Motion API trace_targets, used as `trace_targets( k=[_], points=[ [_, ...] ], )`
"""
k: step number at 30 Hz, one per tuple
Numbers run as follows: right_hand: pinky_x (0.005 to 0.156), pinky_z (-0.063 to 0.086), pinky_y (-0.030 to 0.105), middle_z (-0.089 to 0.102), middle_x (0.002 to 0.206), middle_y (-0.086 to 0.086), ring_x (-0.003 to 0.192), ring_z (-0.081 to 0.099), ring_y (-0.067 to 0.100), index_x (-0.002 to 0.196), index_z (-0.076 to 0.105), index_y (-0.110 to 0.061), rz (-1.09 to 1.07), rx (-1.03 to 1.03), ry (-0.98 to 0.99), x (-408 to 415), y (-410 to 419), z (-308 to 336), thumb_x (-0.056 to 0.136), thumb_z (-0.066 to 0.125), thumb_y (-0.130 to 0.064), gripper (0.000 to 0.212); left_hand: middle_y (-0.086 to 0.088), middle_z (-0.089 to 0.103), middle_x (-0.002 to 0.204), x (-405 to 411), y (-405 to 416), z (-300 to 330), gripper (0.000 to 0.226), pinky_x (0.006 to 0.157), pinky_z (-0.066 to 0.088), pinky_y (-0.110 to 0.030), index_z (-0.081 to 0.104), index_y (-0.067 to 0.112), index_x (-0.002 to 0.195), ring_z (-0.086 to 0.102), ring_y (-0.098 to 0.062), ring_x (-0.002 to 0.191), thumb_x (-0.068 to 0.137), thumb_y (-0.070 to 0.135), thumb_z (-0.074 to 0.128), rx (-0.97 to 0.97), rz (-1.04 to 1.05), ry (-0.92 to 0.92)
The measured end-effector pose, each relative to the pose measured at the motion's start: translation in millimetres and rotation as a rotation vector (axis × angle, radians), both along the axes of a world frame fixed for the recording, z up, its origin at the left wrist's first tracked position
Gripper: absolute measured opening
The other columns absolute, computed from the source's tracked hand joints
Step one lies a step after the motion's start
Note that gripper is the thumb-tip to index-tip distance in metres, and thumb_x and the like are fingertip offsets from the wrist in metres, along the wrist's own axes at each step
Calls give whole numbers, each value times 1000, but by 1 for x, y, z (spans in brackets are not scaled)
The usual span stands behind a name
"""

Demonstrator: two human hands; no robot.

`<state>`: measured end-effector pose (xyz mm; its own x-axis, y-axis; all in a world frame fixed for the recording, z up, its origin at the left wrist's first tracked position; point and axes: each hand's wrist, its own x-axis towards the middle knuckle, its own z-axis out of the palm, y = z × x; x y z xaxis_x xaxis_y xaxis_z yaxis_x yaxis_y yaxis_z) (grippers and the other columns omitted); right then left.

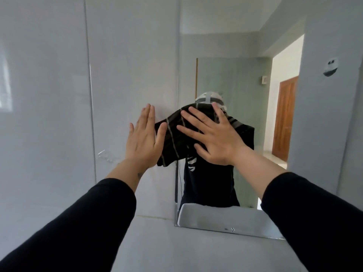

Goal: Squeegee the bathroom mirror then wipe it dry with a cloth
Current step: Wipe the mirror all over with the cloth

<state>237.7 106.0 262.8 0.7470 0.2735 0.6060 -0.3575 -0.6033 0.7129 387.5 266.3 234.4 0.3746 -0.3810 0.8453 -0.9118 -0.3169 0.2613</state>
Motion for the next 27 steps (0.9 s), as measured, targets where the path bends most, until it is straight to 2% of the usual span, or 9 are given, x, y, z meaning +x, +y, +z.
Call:
trace_targets(
  k=[5, 10, 13, 17, 20, 23, 27],
  points=[
    [115, 6, 61, 9, 162, 0, 149, 5, 19, 151, 20, -33, 22, -20, 36, 14, 5, -39, 96, 30, -56, 61, 4, -2, 160, 2, -1, -32, 69, 117, 1, -45, -1, 20, 151, -3, -10, 145, 93, 56, 6, 43, -7, 50],
    [114, 9, 62, 9, 162, 1, 149, 7, 19, 152, 18, -33, -26, 15, 7, 0, -4, -73, 96, 32, -55, 62, 4, -6, 160, -8, -8, -54, 63, 117, 0, -48, 0, 19, 151, -5, -10, 145, 98, 48, 15, 75, -22, 78],
    [115, 7, 62, 10, 161, 1, 149, 8, 19, 151, 19, -36, -59, 72, -33, -20, -14, -86, 98, 30, -53, 57, 3, -10, 159, -21, -14, -65, 65, 116, -2, -49, -1, 18, 151, -9, -10, 145, 97, 51, 14, 106, -18, 73],
    [114, 5, 62, 15, 161, 4, 148, 11, 20, 148, 31, -32, -72, 212, -148, -47, -27, -97, 98, 30, -47, 52, 3, -12, 159, -41, -27, -78, 70, 115, -3, -50, -4, 18, 151, -9, -11, 145, 92, 54, 8, 140, -35, 83],
    [113, 7, 64, 20, 159, 7, 148, 14, 21, 132, 47, -22, -5, 335, -260, -59, -36, -97, 94, 38, -49, 47, 4, -17, 158, -49, -36, -83, 74, 115, -6, -50, -12, 17, 149, -14, -10, 144, 90, 60, 2, 132, -38, 111],
    [114, 4, 63, 28, 155, 10, 147, 17, 25, 120, 39, -18, 99, 429, -425, -70, -47, -99, 91, 49, -43, 40, 4, -20, 157, -51, -42, -84, 79, 116, -6, -51, -15, 15, 148, -17, -9, 143, 87, 63, -1, 136, -16, 130],
    [114, -2, 60, 25, 156, 12, 148, 14, 27, 146, 25, -30, 7, 409, -512, -96, -68, -105, 93, 48, -36, 58, 4, -21, 157, -49, -43, -86, 81, 116, -4, -53, -15, 14, 148, -17, -9, 143, 86, 65, -3, 145, 6, 119]
  ],
)
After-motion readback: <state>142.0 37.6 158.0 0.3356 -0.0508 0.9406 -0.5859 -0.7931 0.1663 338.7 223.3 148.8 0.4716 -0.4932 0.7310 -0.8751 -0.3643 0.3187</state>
